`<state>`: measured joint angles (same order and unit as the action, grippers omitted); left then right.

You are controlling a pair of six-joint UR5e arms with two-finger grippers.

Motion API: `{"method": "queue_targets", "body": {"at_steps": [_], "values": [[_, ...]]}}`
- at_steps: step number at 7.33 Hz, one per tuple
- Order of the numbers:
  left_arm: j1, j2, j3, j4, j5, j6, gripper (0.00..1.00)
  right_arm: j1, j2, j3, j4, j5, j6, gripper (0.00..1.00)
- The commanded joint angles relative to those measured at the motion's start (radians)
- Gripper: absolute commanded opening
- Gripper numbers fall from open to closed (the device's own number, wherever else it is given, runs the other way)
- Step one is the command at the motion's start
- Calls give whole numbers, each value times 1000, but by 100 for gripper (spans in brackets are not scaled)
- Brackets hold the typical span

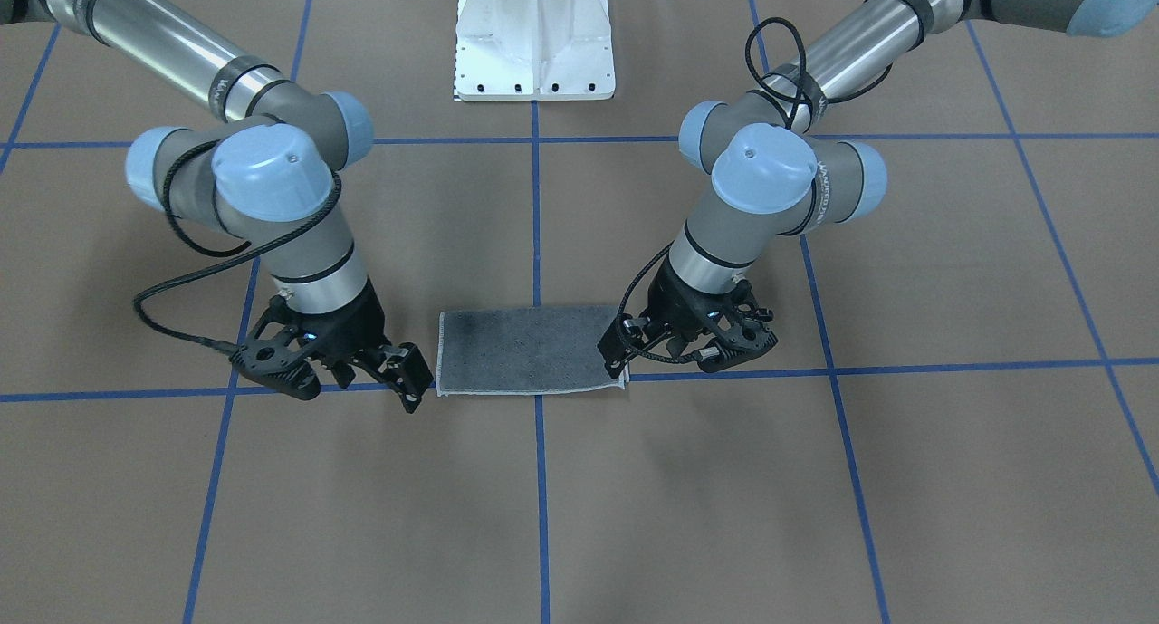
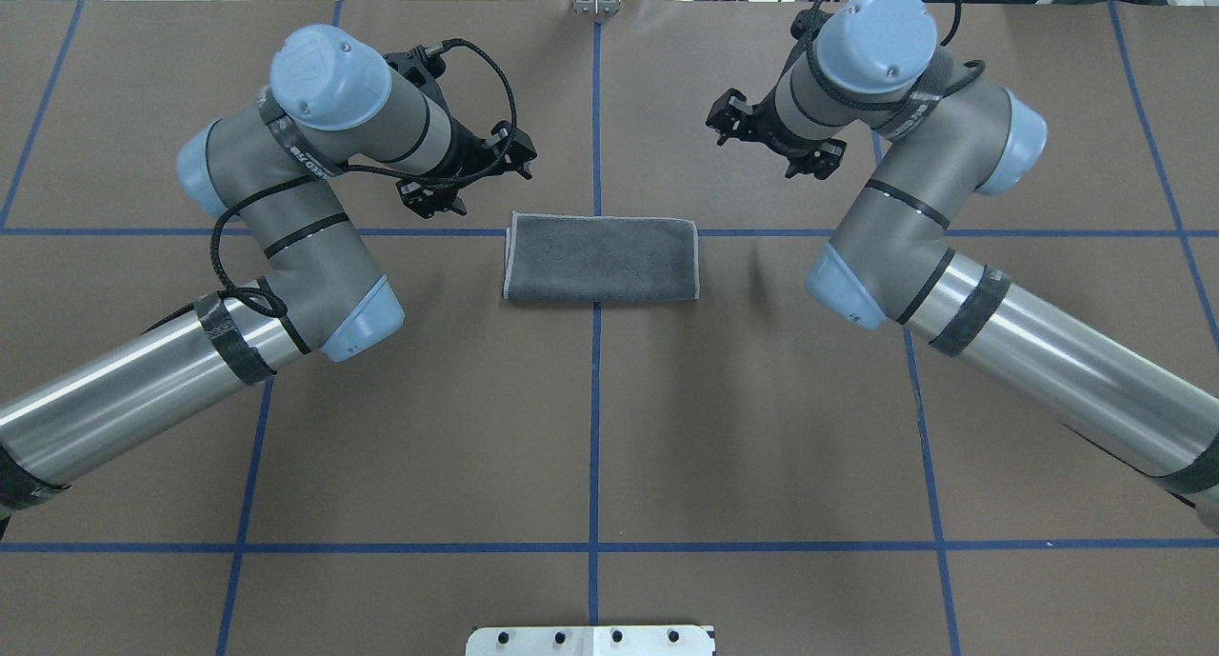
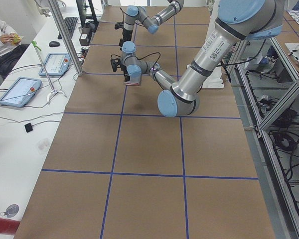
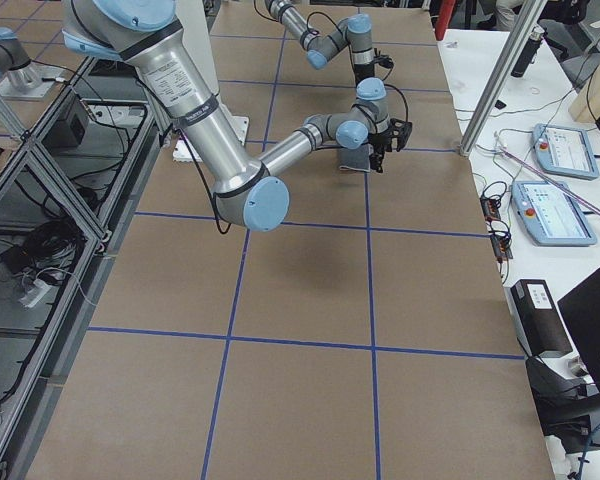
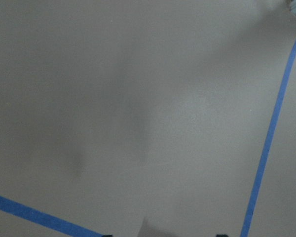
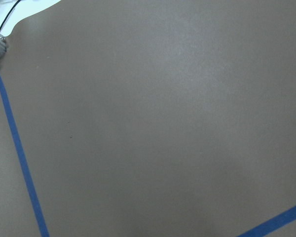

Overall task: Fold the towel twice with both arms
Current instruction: 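Release the towel and raise both grippers away from it, then move the left gripper to the folded towel's end while the right arm withdraws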

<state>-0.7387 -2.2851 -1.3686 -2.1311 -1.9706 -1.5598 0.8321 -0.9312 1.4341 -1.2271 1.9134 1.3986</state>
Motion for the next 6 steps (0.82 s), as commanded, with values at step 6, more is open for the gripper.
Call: {"method": "queue_targets", "body": {"at_steps": [6], "values": [[73,118,-23,-231,-22,-75,100,425,-202,2,-234,268,-1010,100]]}}
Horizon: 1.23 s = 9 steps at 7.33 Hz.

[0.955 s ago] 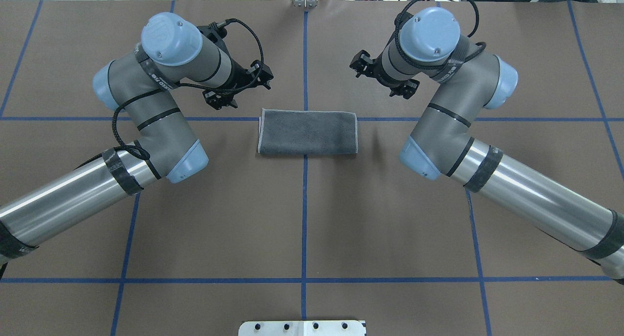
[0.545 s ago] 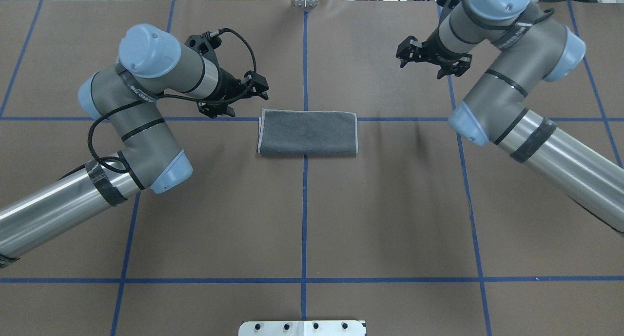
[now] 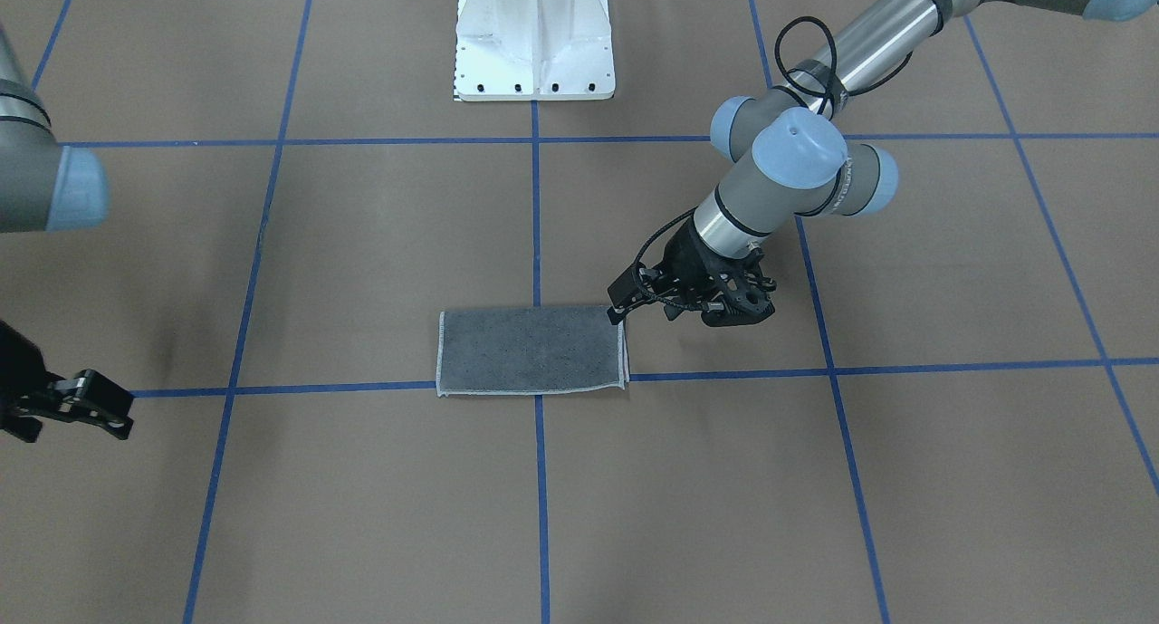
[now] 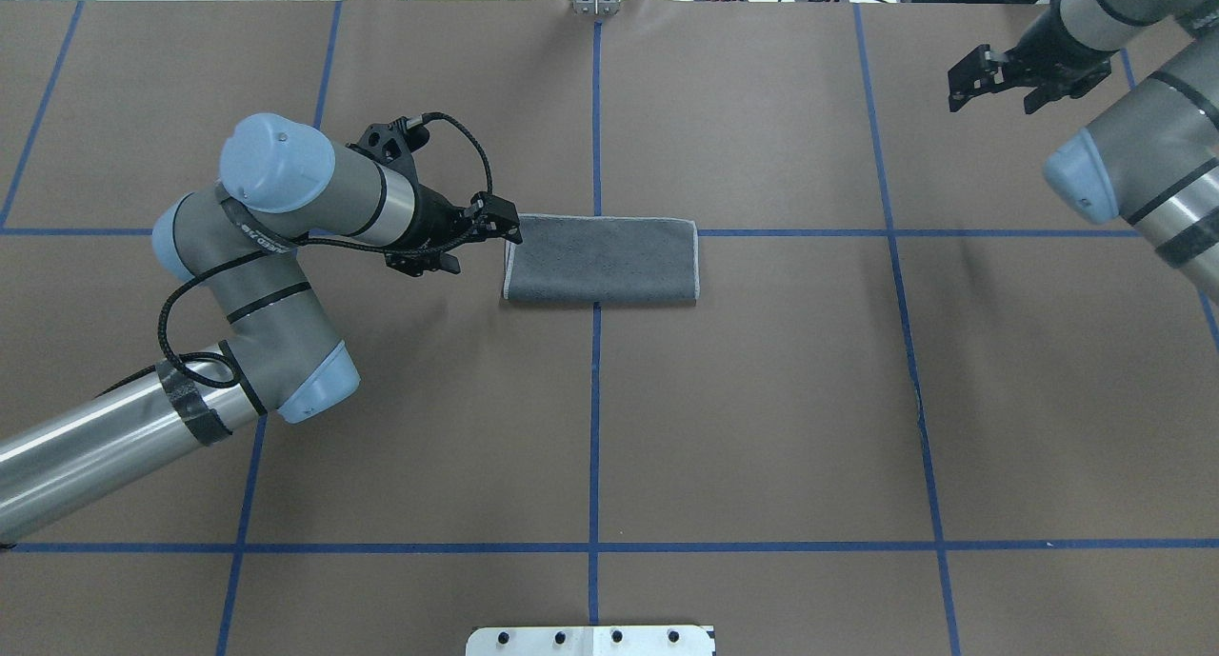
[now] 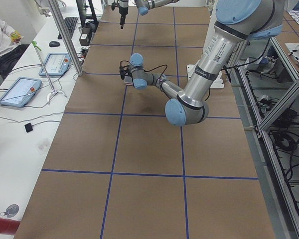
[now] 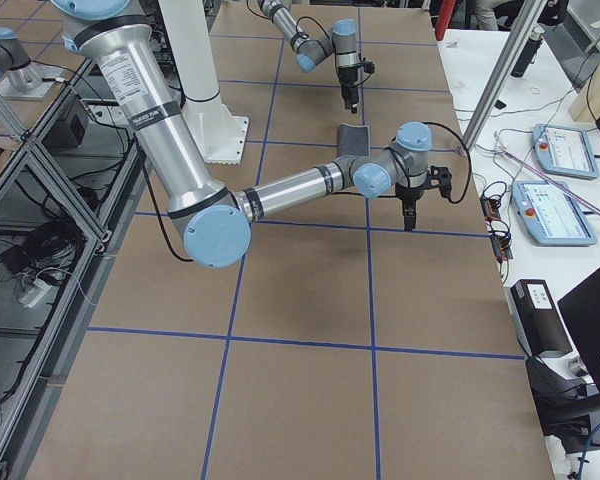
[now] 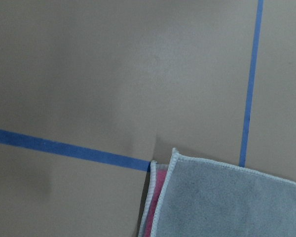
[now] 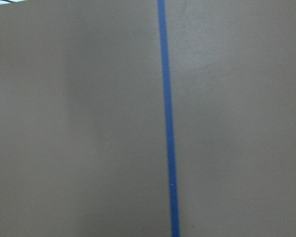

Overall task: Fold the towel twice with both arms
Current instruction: 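Move the left gripper to the folded towel's end while the right arm withdraws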

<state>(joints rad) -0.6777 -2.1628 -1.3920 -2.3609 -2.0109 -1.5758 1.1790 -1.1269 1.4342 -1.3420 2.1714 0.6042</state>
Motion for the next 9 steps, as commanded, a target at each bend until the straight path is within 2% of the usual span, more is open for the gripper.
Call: {"method": "queue_targets", "body": {"at_steps": [1,3,4,7,9], "values": [[23,-8,2,-1,32,-93,100,138,-14,2,-179,43,-354,100],[32,-8,7,-1,53,-119,99,204,-108,5,-177,138,-483,100],[36,-8,8,-1,78,-121,98,220,-155,12,-149,136,-515,100],[52,-11,8,0,78,-156,93,218,-156,12,-144,136,-501,100],[72,-11,11,3,81,-165,81,218,-157,12,-144,137,-500,100]]}}
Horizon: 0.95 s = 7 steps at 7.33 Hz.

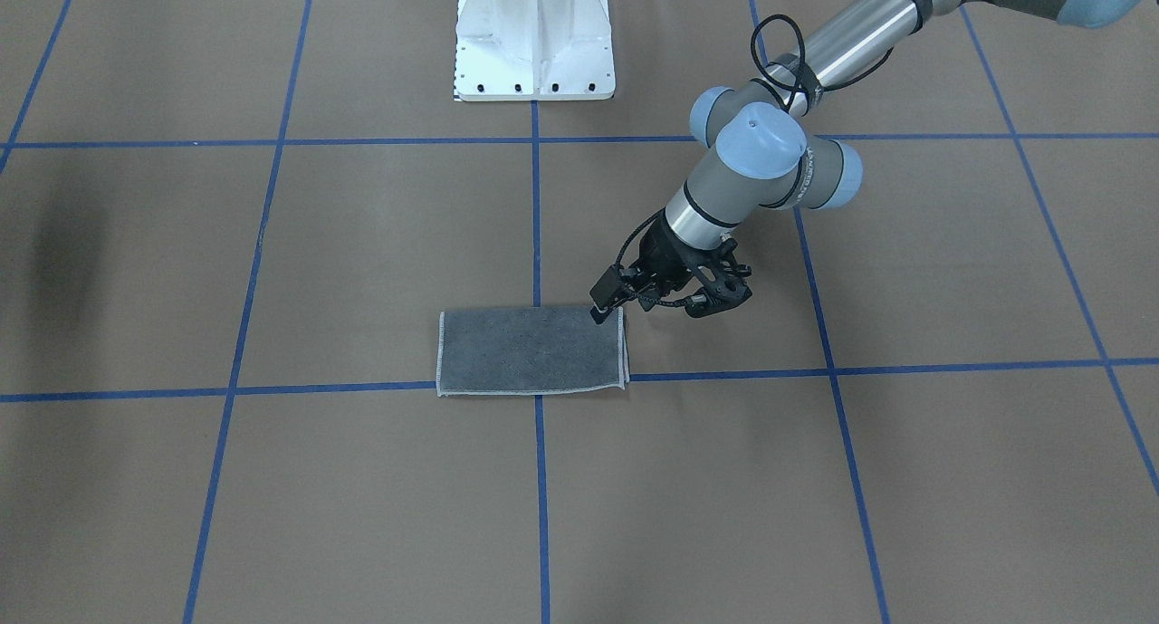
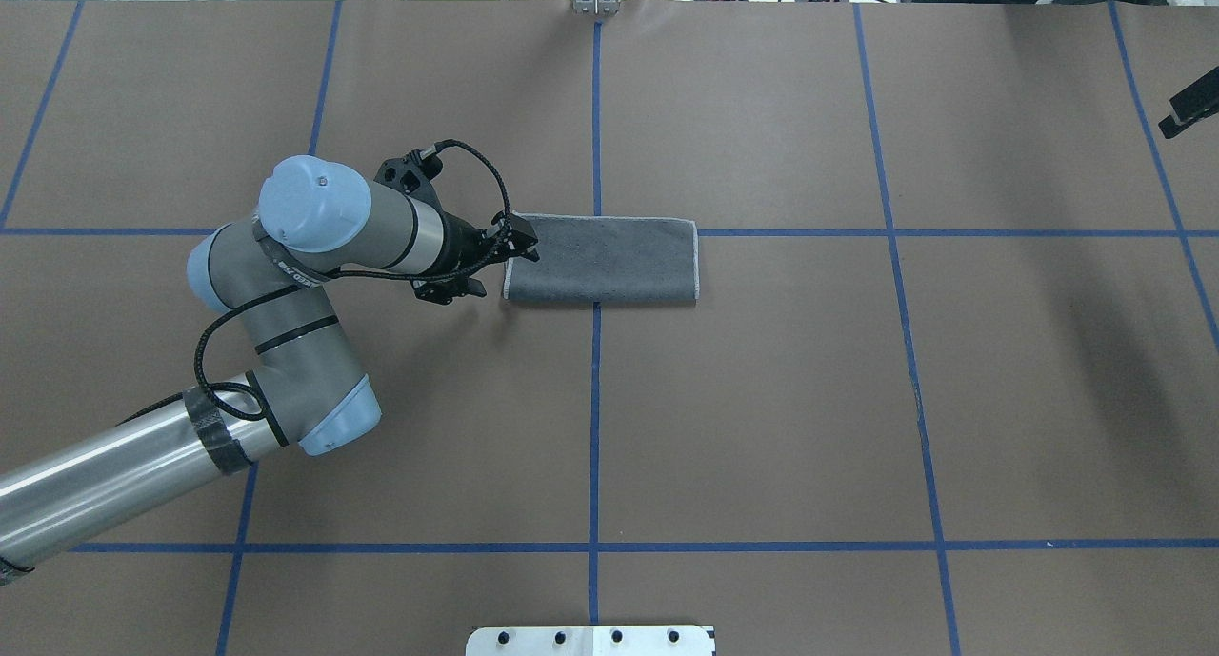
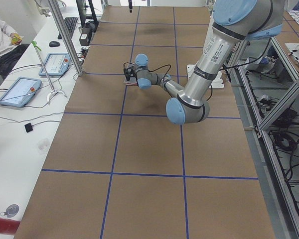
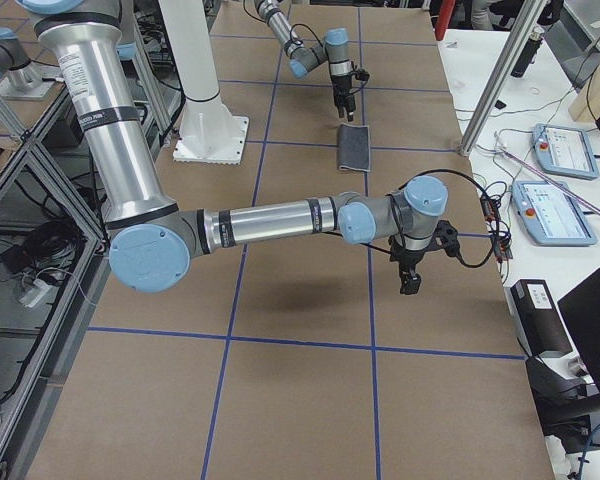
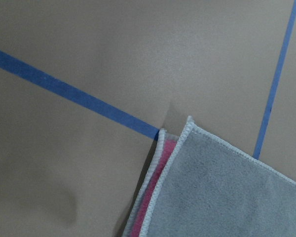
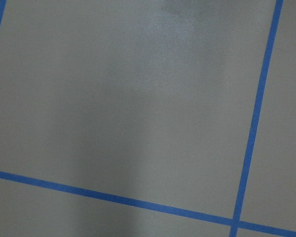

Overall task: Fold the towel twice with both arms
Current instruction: 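Move the left gripper to the folded towel's end while the right arm withdraws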

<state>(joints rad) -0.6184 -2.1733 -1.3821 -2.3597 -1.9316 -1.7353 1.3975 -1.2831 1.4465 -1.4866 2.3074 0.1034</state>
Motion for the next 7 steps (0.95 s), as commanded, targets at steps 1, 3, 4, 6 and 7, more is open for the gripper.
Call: {"method": "queue_targets", "body": {"at_steps": [1,3,4,6,7], "values": [[20,-6,3,6,6,-6,78,0,-1,0,0,0,1,100],[22,-22,24,7,6,-4,78,0,-2,0,0,1,1,100],[22,-20,25,7,6,-4,76,0,-2,0,0,1,2,100],[22,-19,34,8,6,-4,75,0,-1,2,0,1,2,100],[22,-19,35,10,6,-4,75,0,-1,2,0,1,2,100]]}}
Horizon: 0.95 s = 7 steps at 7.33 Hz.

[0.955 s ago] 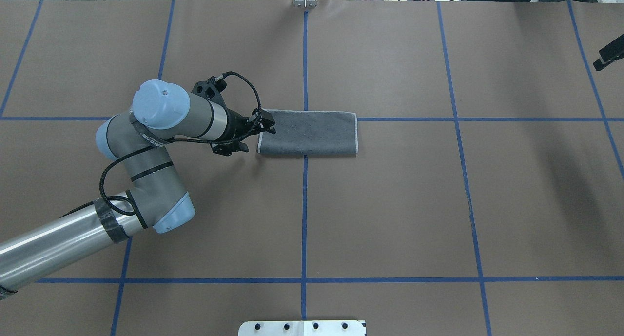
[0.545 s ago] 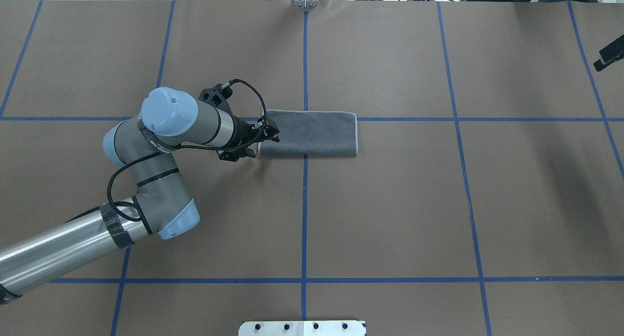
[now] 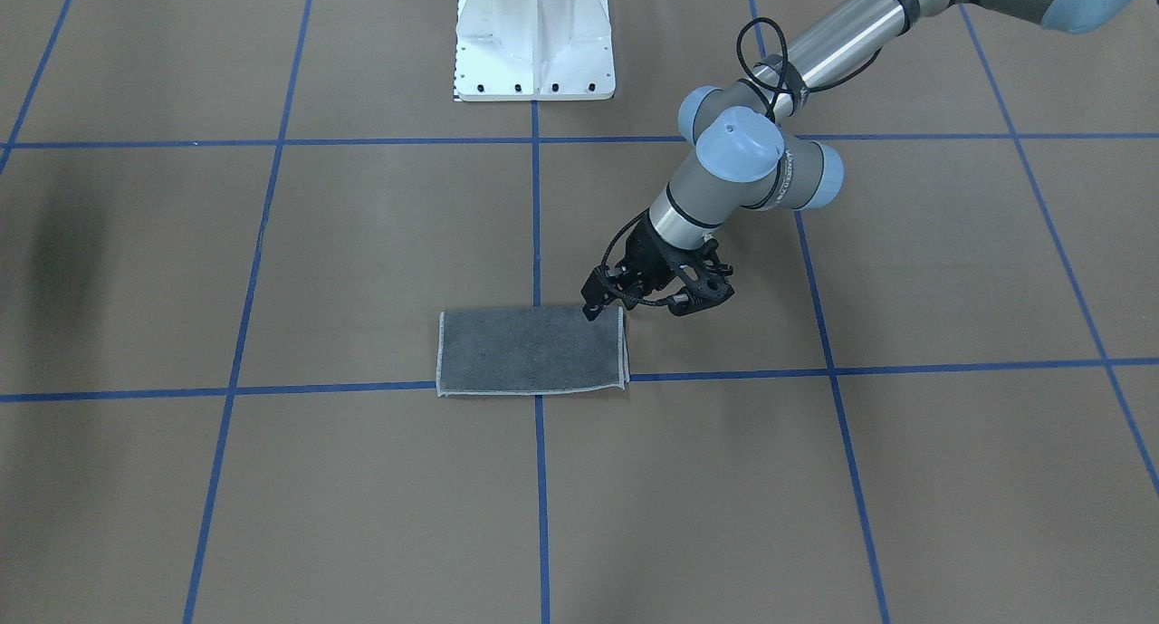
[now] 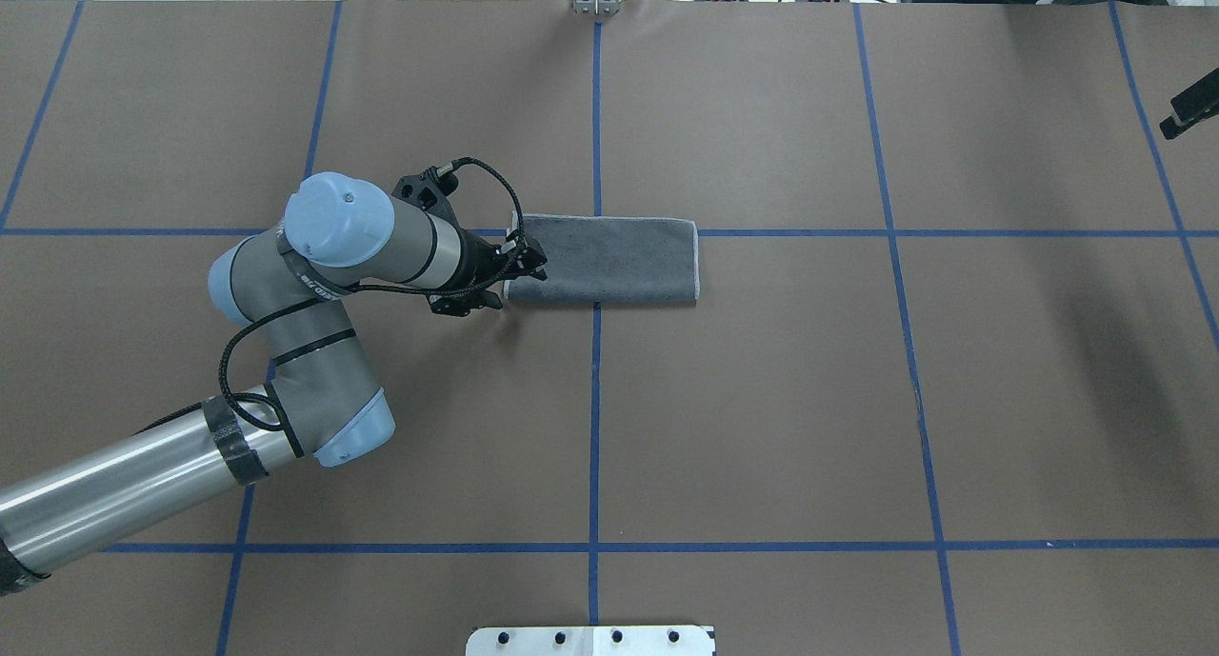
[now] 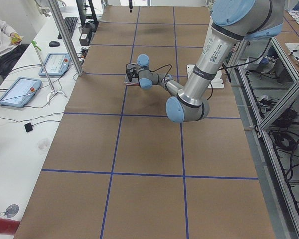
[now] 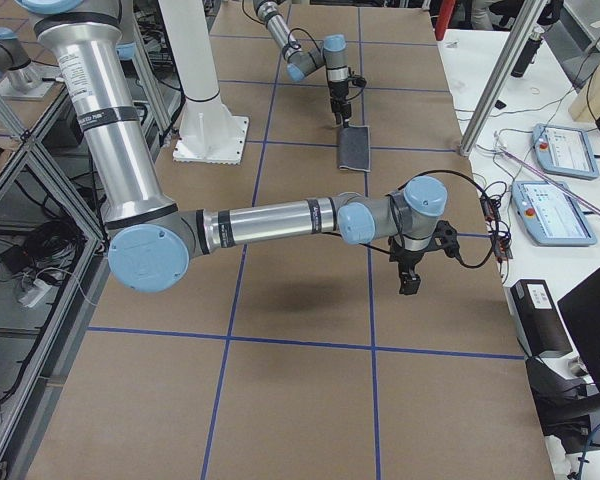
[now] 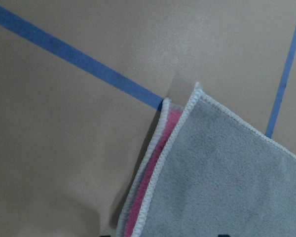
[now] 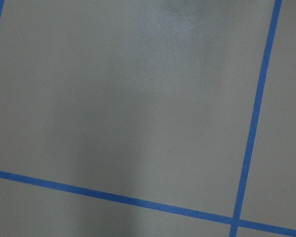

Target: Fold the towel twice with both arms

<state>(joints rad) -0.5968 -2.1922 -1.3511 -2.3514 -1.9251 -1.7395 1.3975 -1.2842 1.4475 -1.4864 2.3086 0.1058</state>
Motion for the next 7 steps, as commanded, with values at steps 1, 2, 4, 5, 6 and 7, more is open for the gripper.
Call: {"method": "queue_targets", "body": {"at_steps": [1,2,4,5,6,7], "values": [[0,0,6,1,0,-2,74,0,0,1,0,0,0,100],[0,0,6,3,0,-2,64,0,0,1,0,0,0,100],[0,0,6,3,0,0,45,0,0,1,0,-1,0,100],[0,2,4,3,0,0,42,0,0,2,0,0,0,100],[0,2,4,1,0,2,42,0,0,7,0,0,0,100],[-1,3,4,1,0,5,42,0,0,7,0,0,0,100]]}}
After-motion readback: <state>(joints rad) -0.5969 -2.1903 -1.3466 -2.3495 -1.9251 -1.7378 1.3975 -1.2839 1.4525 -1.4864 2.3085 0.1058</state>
